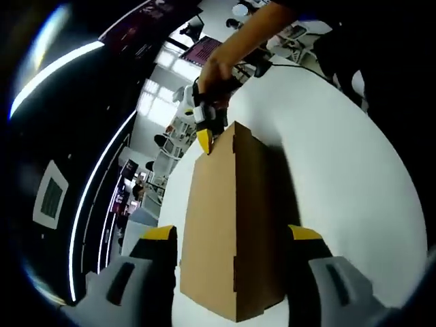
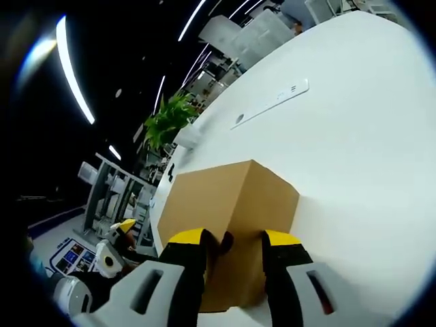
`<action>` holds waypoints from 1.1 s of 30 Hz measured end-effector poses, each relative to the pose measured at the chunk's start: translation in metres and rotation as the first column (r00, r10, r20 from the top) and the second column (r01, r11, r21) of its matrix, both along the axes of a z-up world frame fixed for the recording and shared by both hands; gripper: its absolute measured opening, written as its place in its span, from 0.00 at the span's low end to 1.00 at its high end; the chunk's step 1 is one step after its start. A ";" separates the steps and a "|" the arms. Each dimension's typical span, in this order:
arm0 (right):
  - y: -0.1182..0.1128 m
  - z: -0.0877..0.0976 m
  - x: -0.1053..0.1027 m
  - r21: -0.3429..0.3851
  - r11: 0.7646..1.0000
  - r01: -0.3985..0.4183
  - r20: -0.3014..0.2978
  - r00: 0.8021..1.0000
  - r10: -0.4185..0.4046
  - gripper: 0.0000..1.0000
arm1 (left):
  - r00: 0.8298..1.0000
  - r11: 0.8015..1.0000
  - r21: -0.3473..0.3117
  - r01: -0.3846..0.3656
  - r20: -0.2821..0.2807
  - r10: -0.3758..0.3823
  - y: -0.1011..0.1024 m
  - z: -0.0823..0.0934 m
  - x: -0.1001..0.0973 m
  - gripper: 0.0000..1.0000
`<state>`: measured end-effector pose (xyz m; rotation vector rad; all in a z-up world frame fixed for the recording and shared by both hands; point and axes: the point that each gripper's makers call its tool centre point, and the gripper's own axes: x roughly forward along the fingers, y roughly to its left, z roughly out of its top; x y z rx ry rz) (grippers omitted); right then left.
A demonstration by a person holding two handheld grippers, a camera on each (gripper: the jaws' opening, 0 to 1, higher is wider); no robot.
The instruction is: Operate the shoe box by opening the lid, removing the specified soft item, and placing it in the target area until the item is outside and the box remains undamaged.
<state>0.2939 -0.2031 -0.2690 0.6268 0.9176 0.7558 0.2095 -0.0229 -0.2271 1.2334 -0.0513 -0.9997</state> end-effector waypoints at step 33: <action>-0.001 0.000 0.000 0.004 1.000 0.002 -0.001 1.000 -0.002 0.32 | 0.982 0.985 0.134 -0.104 0.171 0.080 0.009 -0.027 0.015 0.32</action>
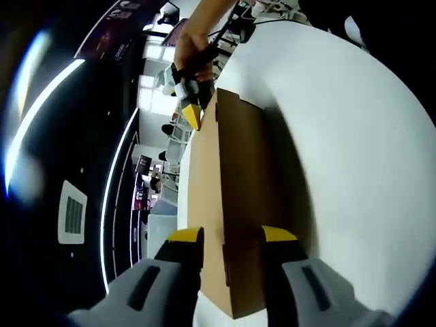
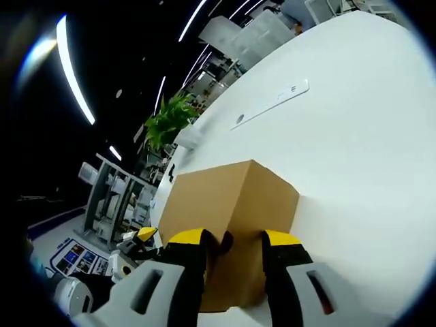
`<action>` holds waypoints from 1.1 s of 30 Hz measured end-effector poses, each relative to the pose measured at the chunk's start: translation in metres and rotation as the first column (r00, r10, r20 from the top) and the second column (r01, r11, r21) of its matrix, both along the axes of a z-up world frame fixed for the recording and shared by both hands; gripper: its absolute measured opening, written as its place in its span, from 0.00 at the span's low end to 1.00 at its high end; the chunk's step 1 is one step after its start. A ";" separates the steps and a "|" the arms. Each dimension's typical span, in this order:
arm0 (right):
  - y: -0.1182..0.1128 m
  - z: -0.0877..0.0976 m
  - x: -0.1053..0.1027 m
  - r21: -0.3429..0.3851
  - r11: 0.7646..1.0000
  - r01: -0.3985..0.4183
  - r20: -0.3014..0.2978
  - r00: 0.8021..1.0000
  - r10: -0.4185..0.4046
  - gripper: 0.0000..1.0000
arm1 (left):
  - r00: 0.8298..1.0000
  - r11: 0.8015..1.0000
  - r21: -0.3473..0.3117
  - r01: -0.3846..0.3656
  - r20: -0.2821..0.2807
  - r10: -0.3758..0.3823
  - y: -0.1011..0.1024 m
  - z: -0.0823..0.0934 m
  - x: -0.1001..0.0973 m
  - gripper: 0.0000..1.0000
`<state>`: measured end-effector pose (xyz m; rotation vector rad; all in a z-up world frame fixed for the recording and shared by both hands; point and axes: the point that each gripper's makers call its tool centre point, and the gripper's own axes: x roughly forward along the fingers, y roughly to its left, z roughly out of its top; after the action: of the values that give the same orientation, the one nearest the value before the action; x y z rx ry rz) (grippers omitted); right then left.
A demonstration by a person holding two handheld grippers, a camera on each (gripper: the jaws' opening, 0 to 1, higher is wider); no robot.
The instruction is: Operate the shoe box by opening the lid, removing the specified soft item, and placing it in the target area until the item is outside and the box remains undamaged.
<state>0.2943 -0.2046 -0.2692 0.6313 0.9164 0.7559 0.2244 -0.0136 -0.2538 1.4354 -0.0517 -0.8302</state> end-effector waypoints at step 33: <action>0.002 0.000 -0.001 0.002 1.000 0.004 0.007 1.000 -0.004 0.32 | 0.999 0.998 0.065 -0.017 0.034 0.015 0.002 -0.011 0.003 0.31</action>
<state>0.2930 -0.2028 -0.2688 0.6317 0.9074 0.7558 0.2277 -0.0118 -0.2647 1.5092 -0.0390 -0.8005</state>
